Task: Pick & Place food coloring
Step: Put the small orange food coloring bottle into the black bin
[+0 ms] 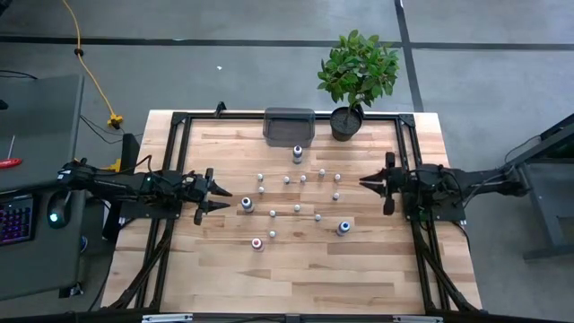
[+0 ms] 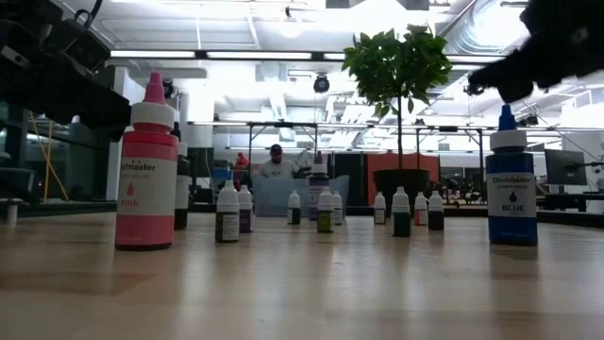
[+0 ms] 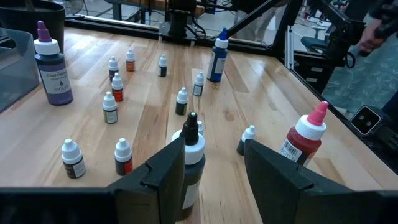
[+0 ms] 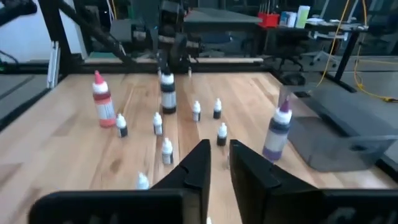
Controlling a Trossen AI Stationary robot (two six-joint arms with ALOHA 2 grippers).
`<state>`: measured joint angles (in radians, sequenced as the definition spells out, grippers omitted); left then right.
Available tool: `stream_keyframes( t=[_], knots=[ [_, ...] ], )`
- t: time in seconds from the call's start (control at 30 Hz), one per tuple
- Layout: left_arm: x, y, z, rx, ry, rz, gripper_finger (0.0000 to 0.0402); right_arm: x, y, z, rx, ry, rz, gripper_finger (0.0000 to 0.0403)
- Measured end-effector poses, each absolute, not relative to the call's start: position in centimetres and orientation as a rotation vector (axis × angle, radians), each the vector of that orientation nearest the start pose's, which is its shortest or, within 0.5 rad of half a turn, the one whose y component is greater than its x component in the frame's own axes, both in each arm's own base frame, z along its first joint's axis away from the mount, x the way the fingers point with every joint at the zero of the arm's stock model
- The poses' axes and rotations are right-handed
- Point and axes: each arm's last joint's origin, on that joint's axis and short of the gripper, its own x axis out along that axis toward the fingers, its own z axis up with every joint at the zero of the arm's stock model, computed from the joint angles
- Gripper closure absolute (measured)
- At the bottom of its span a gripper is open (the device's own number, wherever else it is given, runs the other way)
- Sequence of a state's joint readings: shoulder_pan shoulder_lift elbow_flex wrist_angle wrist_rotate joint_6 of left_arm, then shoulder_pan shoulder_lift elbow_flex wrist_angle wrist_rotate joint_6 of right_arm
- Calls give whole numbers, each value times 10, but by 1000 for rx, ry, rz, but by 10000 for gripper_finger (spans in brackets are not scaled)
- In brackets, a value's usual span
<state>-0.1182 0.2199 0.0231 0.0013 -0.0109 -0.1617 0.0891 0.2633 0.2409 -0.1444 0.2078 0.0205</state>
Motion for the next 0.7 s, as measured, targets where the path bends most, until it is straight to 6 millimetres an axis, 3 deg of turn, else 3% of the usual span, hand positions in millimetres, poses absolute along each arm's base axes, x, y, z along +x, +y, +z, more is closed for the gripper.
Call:
stream_keyframes(
  t=[0.23, 0.47, 0.57, 0.7],
  knots=[
    [108, -13, 153, -149, 203, -91, 238, 123, 3, 261, -73, 348, -204, 299],
    [108, -13, 153, -149, 203, -91, 238, 154, 3, 305, -160, 574, -272, 268],
    [108, -13, 153, -148, 204, -91, 238, 168, 2, 320, -92, 646, -338, 262],
    [108, -13, 153, -149, 203, -91, 238, 183, -6, 334, 182, 724, -525, 260]
  ],
)
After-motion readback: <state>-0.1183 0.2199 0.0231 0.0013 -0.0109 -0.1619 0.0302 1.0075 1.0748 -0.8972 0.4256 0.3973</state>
